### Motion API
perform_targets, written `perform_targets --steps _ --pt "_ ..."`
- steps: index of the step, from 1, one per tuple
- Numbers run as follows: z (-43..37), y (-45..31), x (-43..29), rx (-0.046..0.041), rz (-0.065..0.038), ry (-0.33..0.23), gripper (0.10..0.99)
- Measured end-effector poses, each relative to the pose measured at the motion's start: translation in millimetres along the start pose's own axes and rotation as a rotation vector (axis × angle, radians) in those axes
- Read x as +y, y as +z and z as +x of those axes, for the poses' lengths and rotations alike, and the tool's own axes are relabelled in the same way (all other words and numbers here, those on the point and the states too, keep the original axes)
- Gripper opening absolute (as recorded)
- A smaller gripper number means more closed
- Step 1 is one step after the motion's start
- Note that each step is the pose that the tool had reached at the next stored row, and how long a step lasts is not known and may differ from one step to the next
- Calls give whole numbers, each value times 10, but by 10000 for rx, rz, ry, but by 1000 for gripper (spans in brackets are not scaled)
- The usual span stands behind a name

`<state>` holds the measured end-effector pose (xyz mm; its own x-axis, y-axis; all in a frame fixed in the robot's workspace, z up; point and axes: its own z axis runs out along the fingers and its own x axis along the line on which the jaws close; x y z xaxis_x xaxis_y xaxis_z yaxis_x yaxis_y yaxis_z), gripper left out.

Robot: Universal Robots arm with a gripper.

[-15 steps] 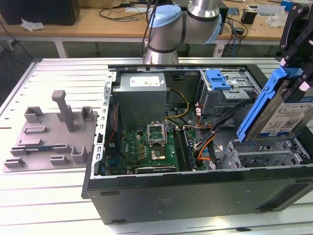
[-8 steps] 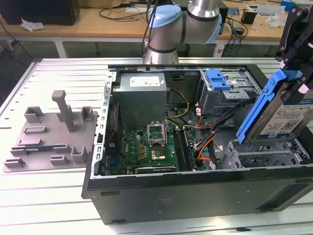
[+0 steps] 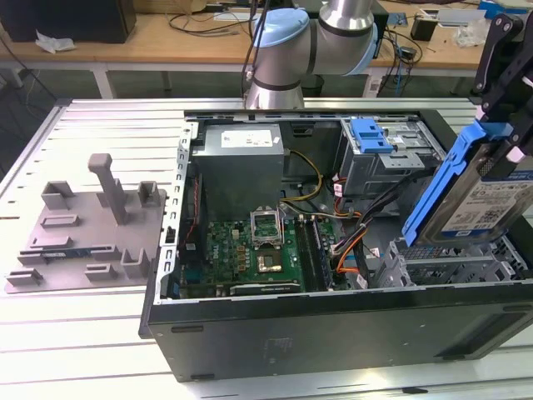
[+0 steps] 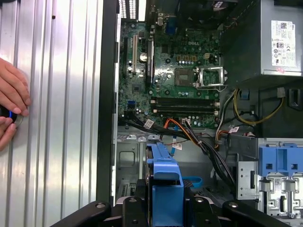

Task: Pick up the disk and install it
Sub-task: 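Insert the disk into the insertion slot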

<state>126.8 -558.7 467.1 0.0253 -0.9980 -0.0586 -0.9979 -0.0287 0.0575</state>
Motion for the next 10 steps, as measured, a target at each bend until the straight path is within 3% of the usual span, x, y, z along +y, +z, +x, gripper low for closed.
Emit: perform_targets --steps 10 --pt "3 47 -3 0 0 0 369"
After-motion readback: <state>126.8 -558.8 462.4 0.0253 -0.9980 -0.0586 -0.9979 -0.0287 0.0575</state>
